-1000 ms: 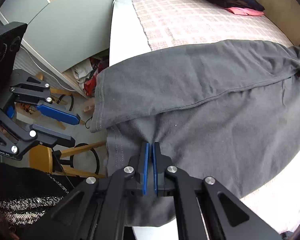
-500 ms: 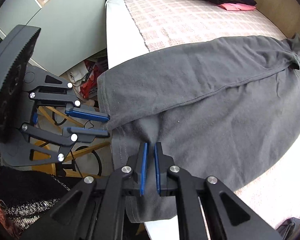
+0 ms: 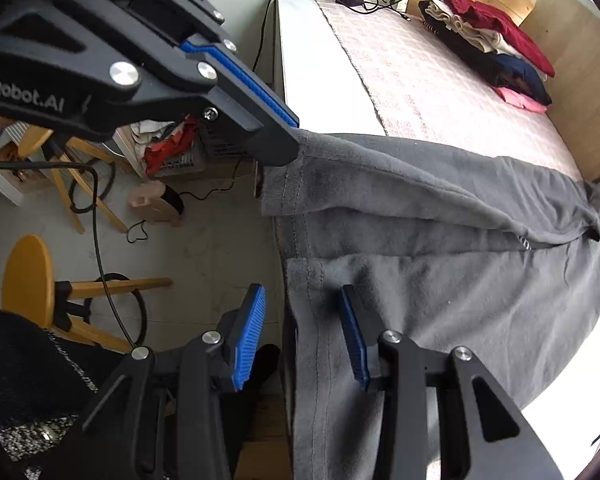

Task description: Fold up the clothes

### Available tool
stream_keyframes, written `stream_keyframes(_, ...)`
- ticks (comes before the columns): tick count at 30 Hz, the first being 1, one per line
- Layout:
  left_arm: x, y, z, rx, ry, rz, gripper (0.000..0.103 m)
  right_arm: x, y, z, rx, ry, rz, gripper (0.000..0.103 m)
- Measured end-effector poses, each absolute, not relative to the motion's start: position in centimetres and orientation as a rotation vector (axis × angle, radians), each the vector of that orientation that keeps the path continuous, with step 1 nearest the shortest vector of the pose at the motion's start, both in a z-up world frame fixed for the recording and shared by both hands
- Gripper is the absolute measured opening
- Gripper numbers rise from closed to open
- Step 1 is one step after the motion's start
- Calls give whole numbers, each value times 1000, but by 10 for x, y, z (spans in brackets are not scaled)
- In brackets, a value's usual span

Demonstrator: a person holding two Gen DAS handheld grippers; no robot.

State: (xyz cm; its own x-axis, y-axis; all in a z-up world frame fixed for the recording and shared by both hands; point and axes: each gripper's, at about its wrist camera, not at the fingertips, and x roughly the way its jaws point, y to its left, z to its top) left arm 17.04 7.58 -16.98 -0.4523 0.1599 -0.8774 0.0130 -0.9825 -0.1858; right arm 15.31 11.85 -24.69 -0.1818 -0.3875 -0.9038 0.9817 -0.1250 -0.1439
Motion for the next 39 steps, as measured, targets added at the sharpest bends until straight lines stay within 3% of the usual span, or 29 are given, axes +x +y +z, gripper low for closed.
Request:
stream_keyframes(3,172,77,-168,-1590,-249,2584,5,146,119,-245,886,925,-1606,23)
stream_keyframes(4,173,77,-167,-1589,-244,2584,5,142,121,-243,902,893,-1614,9)
stream_keyframes(13,171,81,-163,-1564,-195,2562,5,86,166,-215,1171,332,-1584,8)
stream_keyframes(19,166,97,-177,-1613,-170,2478,5,66,191,-211,1242,103,-1570,8)
stream_keyframes(22,165,111,-178,-1631,-139,2436,13,66,195,-203,1226,90,-1587,8)
stream_keyframes(25,169,98,-159,-1509,-375,2431,26,68,193,-193,1179,114,-1599,8)
stream_keyframes(27,166,89,-148,-1432,-528,2404,41,72,191,-191,1154,140,-1601,8)
stream_keyframes(32,147,86,-146,-1466,-532,2372,45,82,188,-198,1119,220,-1596,8)
stream_keyframes(39,126,102,-187,-1692,-392,2332,45,89,195,-223,1231,265,-1519,20)
